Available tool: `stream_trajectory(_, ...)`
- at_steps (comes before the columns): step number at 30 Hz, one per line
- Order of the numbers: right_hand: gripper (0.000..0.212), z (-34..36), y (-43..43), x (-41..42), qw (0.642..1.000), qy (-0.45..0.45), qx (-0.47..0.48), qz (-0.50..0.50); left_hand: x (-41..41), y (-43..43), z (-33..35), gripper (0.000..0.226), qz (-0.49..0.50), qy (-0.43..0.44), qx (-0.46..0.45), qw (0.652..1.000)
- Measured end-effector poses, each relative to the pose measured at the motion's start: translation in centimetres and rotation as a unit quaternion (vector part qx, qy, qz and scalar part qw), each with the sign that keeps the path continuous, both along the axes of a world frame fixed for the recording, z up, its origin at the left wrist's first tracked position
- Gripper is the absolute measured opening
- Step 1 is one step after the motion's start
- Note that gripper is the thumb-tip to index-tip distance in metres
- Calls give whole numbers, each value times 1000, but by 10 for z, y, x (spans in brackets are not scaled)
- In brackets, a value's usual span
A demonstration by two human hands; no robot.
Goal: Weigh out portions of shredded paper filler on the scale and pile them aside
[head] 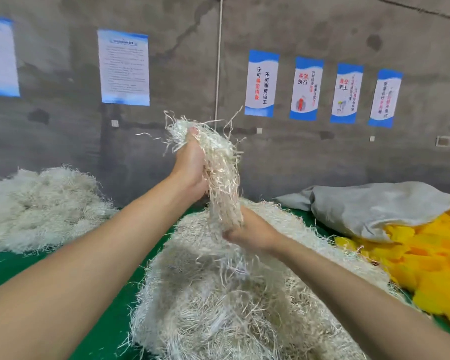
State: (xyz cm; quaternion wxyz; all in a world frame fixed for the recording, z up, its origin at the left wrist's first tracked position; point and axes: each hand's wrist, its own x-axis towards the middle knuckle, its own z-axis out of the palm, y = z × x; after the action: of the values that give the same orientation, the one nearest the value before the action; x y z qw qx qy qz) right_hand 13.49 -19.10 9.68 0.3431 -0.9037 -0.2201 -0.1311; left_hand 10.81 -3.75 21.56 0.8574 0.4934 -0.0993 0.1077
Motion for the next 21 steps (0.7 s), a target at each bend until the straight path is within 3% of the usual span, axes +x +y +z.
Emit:
stream_trajectory(1,37,-12,-10,3,996,-6,-75,-46,3,12,1,49,26,9,7,1000)
stream_trajectory(3,34,-32,-33,10,974,-46,-185,-124,13,39,0,58,77,26,30,996)
stream_trajectory(6,46,-44,-64,14,959,-76,-208,-175,22,71,-11,59,117,36,64,990)
stream_trajectory(11,31,-45,-126,9,919,-29,-276,-281,36,90,-31,61,227,49,138,963)
stream_trajectory(16,33,-36,-186,-4,894,68,-229,-378,33,97,-32,59,258,25,257,931)
stream_trajectory(19,37,-17,-180,-5,920,105,-170,-336,31,84,-35,47,253,-33,290,922)
stream_trajectory(21,64,5,-167,-10,938,151,-158,-267,30,75,-37,42,246,-44,301,920)
